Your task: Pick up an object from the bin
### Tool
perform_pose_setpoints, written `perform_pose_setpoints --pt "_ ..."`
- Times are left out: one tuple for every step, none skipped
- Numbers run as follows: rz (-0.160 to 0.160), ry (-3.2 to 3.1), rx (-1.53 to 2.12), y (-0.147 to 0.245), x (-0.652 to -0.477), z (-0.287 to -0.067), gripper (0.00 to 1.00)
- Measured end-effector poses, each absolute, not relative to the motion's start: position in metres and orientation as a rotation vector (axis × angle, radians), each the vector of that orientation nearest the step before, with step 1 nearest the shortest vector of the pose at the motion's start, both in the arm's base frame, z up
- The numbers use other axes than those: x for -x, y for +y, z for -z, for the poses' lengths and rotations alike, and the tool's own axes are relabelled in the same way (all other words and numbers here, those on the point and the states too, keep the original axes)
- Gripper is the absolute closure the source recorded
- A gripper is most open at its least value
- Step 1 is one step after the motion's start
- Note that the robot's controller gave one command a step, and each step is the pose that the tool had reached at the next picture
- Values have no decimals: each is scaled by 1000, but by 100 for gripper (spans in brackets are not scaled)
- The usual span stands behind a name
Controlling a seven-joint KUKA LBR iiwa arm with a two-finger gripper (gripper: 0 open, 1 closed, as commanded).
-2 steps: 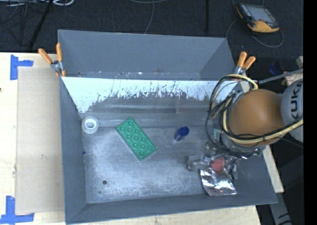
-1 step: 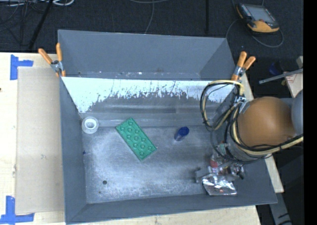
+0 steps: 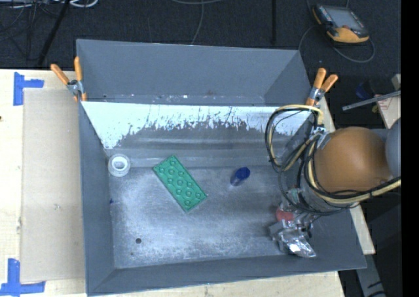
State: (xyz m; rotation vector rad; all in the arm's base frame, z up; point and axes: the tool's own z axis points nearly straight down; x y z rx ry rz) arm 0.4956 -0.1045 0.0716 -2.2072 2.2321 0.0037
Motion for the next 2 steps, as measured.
perform_pose_setpoints --pt "5 2150 2286 -99 -484 -195 100" --pt "9 2138 2295 -125 -486 -359 100"
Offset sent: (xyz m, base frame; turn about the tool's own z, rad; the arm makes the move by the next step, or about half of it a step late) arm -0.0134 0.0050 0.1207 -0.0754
